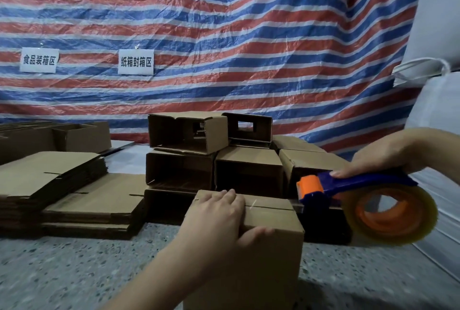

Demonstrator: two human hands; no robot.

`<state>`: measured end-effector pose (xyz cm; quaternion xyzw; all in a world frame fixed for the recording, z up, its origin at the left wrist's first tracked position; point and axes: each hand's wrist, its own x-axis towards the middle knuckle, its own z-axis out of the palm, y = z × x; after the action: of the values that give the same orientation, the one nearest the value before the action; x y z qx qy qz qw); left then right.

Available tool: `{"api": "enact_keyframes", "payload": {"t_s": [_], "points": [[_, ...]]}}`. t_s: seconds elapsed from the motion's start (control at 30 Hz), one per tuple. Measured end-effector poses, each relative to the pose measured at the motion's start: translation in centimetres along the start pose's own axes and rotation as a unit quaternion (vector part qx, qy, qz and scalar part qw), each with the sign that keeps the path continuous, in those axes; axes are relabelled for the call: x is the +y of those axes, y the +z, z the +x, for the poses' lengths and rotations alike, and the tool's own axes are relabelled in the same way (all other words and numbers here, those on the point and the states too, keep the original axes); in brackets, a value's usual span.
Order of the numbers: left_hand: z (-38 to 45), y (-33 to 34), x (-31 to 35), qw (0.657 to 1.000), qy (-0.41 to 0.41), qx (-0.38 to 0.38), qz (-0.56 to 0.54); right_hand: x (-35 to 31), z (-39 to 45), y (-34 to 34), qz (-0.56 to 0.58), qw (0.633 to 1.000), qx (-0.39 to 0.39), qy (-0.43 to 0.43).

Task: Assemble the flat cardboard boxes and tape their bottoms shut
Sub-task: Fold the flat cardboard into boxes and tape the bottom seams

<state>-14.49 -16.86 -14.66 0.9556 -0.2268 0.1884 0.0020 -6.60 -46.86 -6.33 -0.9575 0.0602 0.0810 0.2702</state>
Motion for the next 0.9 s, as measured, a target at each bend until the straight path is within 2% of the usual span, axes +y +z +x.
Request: {"api": "enact_keyframes", "payload": {"t_s": [0.1,0.17,0.27,0.43,0.53,0.73,0.9], "points": [[-0.1,-0.2,0.0,1.000,0.012,0.003,-0.013,-0.1,-5.0,-4.2,-0.065,0.980,-0.163,0.092],[0.1,-0.7,0.0,0.999,0.020,-0.030,-0.019,-0.9,-6.1,-3.1,-0.121,0.976,-0.143,0.110],[0.5,-1.4,0.3,0.997,0.027,-0.074,-0.016,-0.7,-6.0,-1.8,-0.099,0.985,-0.119,0.078],[2.5,-1.2,3.2,0.992,0.091,-0.056,-0.061,0.1,-6.1,-1.8,-0.086,0.987,-0.112,0.078],[3.2,-0.3,4.4,0.992,0.093,-0.079,-0.044,0.7,-5.9,-1.7,-0.070,0.987,-0.123,0.070],[3.6,0.4,4.1,0.992,0.101,-0.072,-0.023,2.0,-6.5,-2.7,-0.027,0.987,-0.152,0.050],[3.6,0.8,3.9,0.992,0.110,-0.053,-0.031,1.9,-8.2,-5.5,-0.106,0.982,-0.140,0.075]]}}
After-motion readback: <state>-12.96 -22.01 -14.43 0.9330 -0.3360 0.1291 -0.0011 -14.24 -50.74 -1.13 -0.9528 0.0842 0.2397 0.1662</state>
